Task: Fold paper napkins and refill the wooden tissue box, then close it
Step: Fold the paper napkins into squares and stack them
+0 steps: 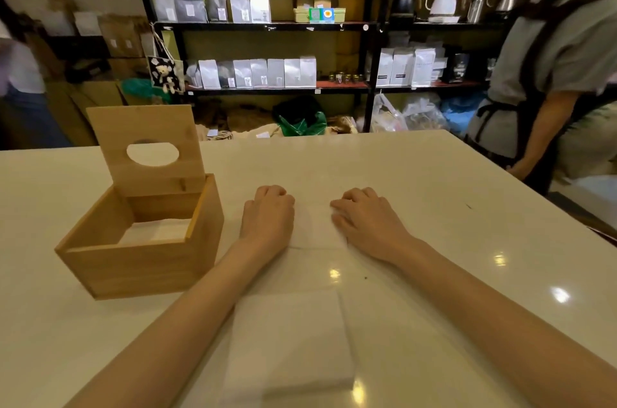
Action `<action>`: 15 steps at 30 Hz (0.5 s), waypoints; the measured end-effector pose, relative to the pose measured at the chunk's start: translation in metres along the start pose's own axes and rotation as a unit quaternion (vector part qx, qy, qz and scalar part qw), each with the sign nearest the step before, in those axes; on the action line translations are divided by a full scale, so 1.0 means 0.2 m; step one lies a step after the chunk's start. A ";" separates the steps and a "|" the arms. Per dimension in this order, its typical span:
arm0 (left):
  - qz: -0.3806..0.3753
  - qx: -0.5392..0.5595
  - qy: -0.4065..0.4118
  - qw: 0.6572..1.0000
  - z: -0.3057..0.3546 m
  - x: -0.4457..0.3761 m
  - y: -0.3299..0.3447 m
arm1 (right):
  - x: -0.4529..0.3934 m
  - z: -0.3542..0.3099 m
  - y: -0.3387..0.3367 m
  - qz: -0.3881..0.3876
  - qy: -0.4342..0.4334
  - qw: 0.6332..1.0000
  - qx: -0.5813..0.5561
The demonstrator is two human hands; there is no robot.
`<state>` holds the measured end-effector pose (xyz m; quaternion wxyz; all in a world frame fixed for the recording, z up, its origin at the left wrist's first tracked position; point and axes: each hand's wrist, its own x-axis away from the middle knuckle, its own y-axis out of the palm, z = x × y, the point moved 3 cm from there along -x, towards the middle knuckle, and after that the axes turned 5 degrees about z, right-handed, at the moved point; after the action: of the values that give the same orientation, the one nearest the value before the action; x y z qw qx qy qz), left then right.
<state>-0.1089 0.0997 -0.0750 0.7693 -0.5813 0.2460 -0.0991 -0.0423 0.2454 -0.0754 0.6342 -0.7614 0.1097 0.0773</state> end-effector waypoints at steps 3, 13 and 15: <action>0.023 0.020 0.001 1.000 -0.01 0.01 -0.01 | 0.00 0.00 0.00 0.009 0.010 0.999 -0.029; 0.026 0.111 -0.005 0.993 0.03 0.05 -0.11 | 0.02 -0.01 -0.07 0.059 0.063 0.963 -0.254; 0.034 0.163 -0.011 0.986 0.03 0.06 -0.15 | 0.02 -0.01 -0.12 0.080 0.063 0.951 -0.293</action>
<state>-0.0910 0.0905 -0.0495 0.8594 -0.4403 0.2376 -0.1055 -0.0313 0.2466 -0.0533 0.3670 -0.9058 0.1820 0.1084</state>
